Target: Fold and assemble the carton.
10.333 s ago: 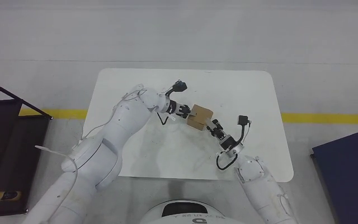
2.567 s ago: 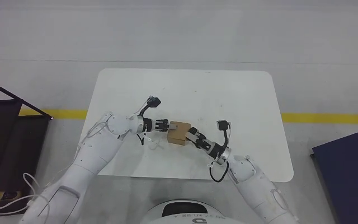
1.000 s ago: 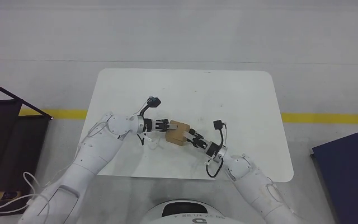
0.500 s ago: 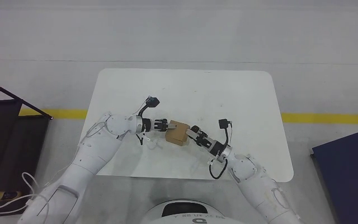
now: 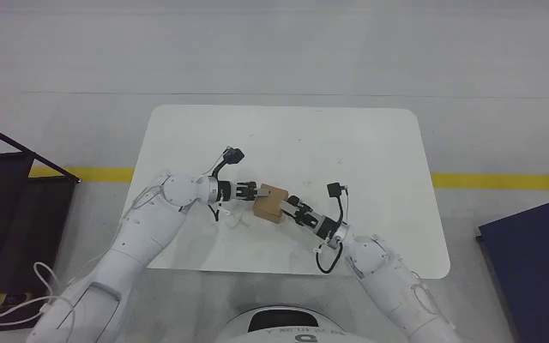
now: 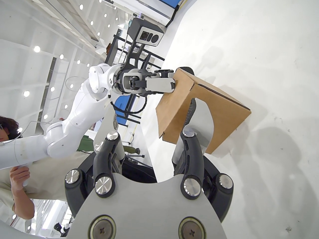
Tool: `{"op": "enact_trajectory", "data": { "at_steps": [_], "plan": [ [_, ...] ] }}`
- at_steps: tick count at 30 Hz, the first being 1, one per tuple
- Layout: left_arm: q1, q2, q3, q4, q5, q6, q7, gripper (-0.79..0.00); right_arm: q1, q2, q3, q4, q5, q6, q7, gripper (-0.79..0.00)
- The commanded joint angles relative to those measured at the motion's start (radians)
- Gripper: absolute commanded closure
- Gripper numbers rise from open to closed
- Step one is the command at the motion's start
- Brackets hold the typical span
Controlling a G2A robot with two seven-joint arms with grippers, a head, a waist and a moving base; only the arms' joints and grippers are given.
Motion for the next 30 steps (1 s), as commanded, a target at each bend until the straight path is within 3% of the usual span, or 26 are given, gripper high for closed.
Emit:
{"op": "enact_trajectory", "data": {
  "at_steps": [1, 26, 30],
  "plan": [
    [0.0, 0.0, 0.002, -0.001, 0.0, 0.001, 0.002, -0.385, 0.003, -0.001, -0.004, 0.002, 0.002, -0.001, 0.001, -0.533],
    [0.015, 0.003, 0.002, -0.018, -0.005, 0.008, 0.023, -0.385, 0.038, -0.006, -0.034, 0.039, 0.034, -0.018, -0.005, -0.508],
    [0.023, 0.007, -0.008, -0.028, -0.008, 0.005, 0.028, -0.434, 0.029, -0.001, -0.022, 0.021, 0.037, -0.016, 0.0, -0.502]
  ]
}}
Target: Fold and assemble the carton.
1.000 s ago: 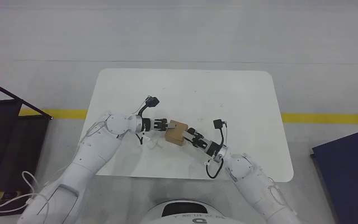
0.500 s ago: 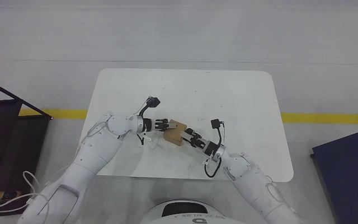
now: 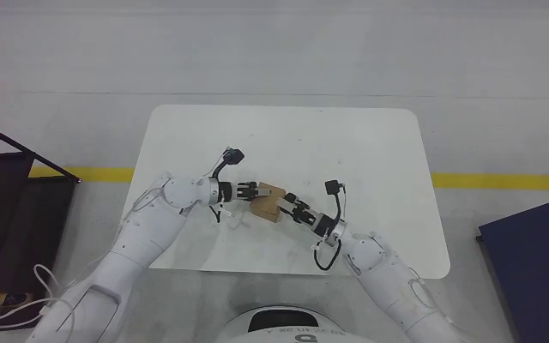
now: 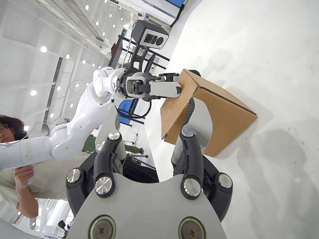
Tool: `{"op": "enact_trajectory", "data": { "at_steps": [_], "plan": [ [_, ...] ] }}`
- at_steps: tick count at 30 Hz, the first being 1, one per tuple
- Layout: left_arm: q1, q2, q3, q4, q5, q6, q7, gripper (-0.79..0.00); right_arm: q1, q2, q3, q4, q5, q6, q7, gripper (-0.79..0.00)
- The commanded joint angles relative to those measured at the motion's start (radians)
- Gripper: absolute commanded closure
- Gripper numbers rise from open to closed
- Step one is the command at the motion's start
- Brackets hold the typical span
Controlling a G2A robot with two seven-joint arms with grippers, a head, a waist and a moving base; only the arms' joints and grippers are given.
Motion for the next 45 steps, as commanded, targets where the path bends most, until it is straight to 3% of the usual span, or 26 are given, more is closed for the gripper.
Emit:
{"op": "enact_trajectory", "data": {
  "at_steps": [1, 4, 7, 18, 25, 45],
  "plan": [
    [0.005, 0.002, -0.004, -0.008, -0.005, -0.005, 0.001, -0.471, -0.004, 0.002, 0.004, -0.008, -0.001, 0.003, 0.004, -0.502],
    [0.013, 0.005, -0.015, -0.019, -0.026, -0.027, -0.001, -0.708, -0.008, 0.004, 0.005, -0.021, -0.003, 0.006, 0.007, -0.502],
    [0.02, 0.009, -0.027, -0.023, -0.038, -0.043, -0.004, -0.785, -0.012, 0.006, 0.011, -0.037, -0.009, 0.007, 0.003, -0.493],
    [0.051, 0.017, -0.061, 0.013, -0.134, -0.136, -0.003, -0.72, -0.037, 0.018, 0.037, -0.101, -0.073, 0.049, -0.016, -0.474],
    [0.068, 0.012, -0.077, 0.075, -0.254, -0.249, 0.041, -0.68, -0.063, 0.028, 0.062, -0.148, -0.117, 0.079, -0.024, -0.459],
    [0.025, -0.01, -0.024, 0.157, -0.316, -0.3, 0.012, -0.606, -0.071, 0.032, 0.03, -0.191, -0.212, 0.141, -0.023, -0.468]
  ]
}}
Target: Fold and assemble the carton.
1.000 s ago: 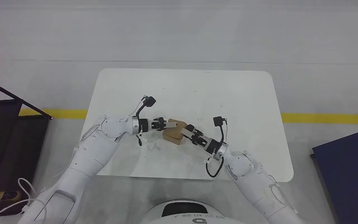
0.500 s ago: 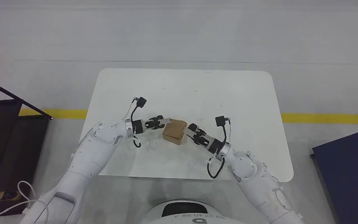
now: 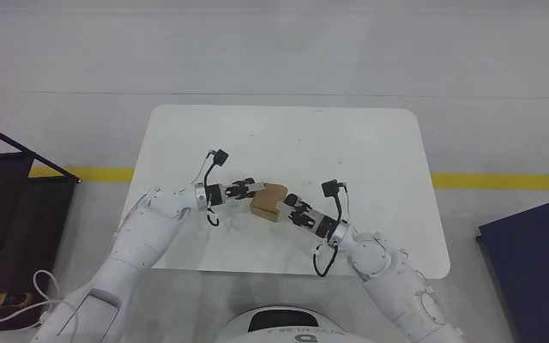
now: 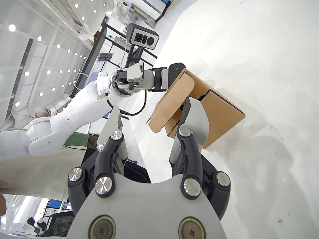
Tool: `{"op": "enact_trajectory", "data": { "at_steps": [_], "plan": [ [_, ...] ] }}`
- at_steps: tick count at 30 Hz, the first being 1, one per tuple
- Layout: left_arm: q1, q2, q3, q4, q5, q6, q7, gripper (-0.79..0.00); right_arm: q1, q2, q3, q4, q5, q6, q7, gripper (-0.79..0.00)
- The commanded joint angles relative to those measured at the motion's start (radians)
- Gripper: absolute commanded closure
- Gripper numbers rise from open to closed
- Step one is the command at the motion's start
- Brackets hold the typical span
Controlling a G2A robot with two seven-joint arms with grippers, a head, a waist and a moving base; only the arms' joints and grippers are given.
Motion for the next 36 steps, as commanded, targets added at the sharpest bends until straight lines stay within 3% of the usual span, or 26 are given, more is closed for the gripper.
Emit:
{"op": "enact_trajectory", "data": {
  "at_steps": [1, 10, 21, 36],
  "plan": [
    [-0.004, -0.002, 0.005, 0.003, -0.001, -0.003, -0.002, -0.597, 0.005, -0.001, -0.009, 0.001, -0.006, 0.003, -0.002, -0.465],
    [-0.023, -0.011, 0.027, 0.025, -0.005, -0.009, -0.004, -0.588, 0.032, -0.007, -0.044, 0.013, -0.026, 0.014, -0.006, -0.443],
    [-0.042, -0.019, 0.04, 0.066, -0.005, -0.022, 0.004, -0.585, 0.066, -0.015, -0.069, 0.035, -0.047, 0.056, -0.028, -0.302],
    [-0.065, -0.032, 0.067, 0.094, -0.011, -0.039, -0.013, -0.576, 0.072, -0.015, -0.073, 0.036, -0.077, 0.094, -0.046, -0.329]
  ]
}}
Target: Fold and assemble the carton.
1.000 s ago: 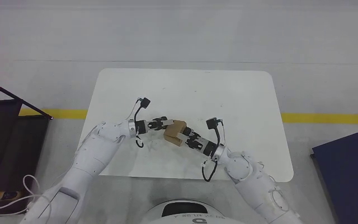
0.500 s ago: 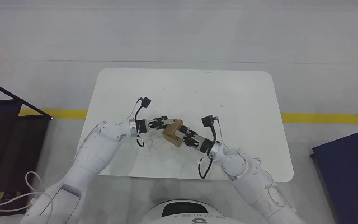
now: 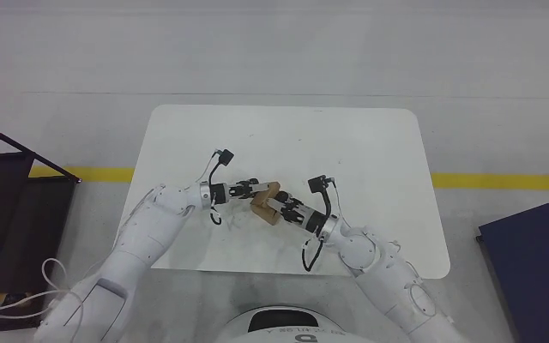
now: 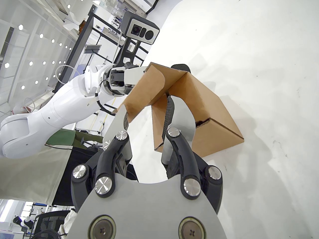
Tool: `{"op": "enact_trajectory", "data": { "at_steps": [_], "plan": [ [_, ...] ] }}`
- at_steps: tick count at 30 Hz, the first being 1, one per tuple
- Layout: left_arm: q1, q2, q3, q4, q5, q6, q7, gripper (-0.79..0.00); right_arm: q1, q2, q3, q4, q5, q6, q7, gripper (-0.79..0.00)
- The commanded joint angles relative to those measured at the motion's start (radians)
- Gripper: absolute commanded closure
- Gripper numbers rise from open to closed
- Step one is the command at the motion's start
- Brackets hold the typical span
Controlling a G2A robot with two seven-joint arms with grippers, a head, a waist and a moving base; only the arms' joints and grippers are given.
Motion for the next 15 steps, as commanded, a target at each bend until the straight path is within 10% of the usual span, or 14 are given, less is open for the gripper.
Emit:
{"op": "enact_trajectory", "data": {
  "at_steps": [1, 15],
  "plan": [
    [-0.002, -0.001, 0.003, 0.001, 0.001, 0.001, 0.0, -0.579, 0.003, -0.001, -0.002, 0.004, 0.003, 0.002, 0.001, -0.329],
    [-0.01, -0.006, 0.012, 0.011, 0.011, 0.006, 0.003, -0.588, 0.035, -0.01, -0.023, 0.046, 0.028, 0.009, -0.001, -0.317]
  ]
}}
